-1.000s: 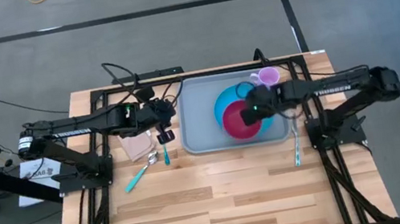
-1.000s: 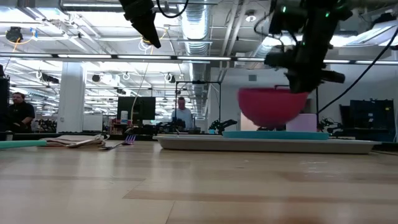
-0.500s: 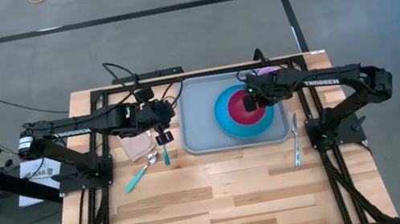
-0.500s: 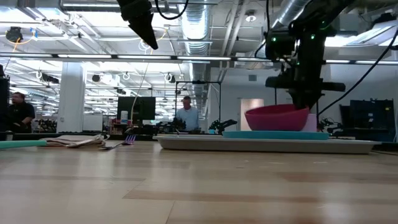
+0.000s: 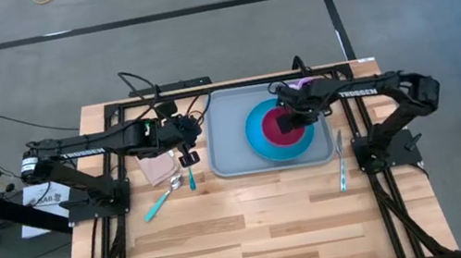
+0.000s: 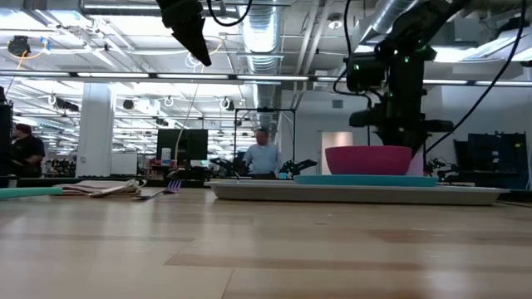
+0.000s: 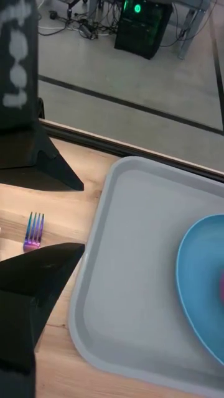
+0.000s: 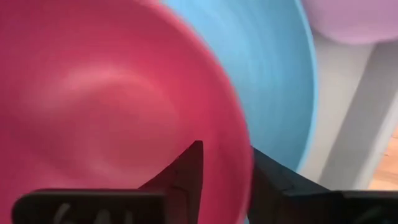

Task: Set up tray
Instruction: Put the pink bowl on the blue plate, then put the brown napkin on the gray serving tray to the left of the blue plate

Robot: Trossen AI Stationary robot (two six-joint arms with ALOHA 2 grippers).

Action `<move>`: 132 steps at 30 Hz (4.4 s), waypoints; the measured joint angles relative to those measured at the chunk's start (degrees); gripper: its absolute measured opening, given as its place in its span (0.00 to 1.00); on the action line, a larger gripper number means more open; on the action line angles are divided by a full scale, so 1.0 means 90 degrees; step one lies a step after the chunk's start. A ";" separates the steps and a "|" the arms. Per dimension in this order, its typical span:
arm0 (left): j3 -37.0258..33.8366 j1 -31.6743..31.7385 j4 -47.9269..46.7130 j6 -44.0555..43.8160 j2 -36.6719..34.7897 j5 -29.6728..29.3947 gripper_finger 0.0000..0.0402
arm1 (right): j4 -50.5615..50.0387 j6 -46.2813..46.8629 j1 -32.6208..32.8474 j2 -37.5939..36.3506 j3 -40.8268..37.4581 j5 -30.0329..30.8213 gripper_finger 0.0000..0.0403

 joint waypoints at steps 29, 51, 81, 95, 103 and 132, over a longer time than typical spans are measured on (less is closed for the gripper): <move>-0.0732 -0.0755 -0.3896 -0.3017 -0.0442 -0.0065 0.34 | -0.1135 -0.0657 0.2819 -0.2327 0.1177 0.1954 0.33; -0.4154 -0.1094 -0.0946 -0.6682 -0.2873 -0.0447 0.34 | 0.2528 -0.0528 0.5180 -0.2441 -0.1169 0.3584 0.35; -0.4267 0.0931 0.1118 -0.6671 0.1243 0.0182 0.34 | 0.2908 -0.1170 0.5453 -0.1691 -0.0843 0.5277 0.36; -0.4284 -0.0499 0.0991 -0.6567 0.1305 0.0259 0.34 | 0.2936 -0.1446 0.5213 -0.1715 -0.0843 0.5252 0.37; -0.4073 -0.1338 0.0647 -0.7289 0.1339 0.0064 0.34 | 0.2952 -0.1444 0.5213 -0.1715 -0.0843 0.5250 0.36; -0.3060 -0.3240 -0.0861 -0.6177 0.1321 0.0395 0.30 | 0.3043 -0.1482 0.5213 -0.1705 -0.0843 0.5250 0.36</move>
